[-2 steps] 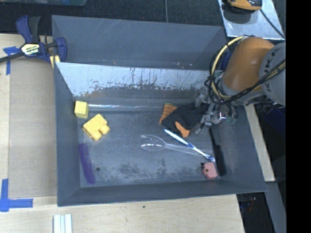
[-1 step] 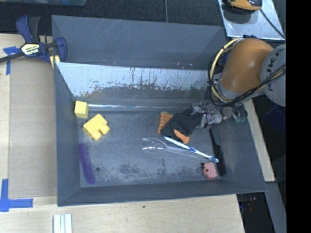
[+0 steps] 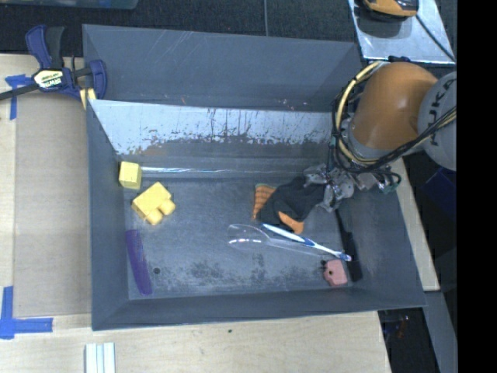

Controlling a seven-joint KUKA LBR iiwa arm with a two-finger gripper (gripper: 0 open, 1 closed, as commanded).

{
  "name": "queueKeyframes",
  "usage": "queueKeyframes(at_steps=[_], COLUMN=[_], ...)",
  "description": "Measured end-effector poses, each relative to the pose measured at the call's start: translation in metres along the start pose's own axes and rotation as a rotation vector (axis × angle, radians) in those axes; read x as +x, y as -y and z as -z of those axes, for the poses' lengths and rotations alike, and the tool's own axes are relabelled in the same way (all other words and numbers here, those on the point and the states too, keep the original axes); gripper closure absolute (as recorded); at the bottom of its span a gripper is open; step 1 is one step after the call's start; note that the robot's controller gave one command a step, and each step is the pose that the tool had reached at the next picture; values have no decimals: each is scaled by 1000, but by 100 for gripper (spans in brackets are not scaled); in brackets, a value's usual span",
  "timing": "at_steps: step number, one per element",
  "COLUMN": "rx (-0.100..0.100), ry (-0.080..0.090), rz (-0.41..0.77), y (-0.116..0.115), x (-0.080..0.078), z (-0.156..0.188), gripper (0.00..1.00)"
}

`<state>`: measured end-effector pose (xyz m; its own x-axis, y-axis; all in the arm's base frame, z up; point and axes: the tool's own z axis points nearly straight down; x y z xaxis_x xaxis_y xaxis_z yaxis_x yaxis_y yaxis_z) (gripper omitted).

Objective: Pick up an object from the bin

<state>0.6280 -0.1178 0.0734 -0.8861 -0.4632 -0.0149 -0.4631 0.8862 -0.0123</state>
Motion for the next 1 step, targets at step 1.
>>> queueKeyframes(at_steps=[1], rx=[-5], ry=[-5], rz=[121], y=[-1], x=[2], z=[17], gripper=[100])
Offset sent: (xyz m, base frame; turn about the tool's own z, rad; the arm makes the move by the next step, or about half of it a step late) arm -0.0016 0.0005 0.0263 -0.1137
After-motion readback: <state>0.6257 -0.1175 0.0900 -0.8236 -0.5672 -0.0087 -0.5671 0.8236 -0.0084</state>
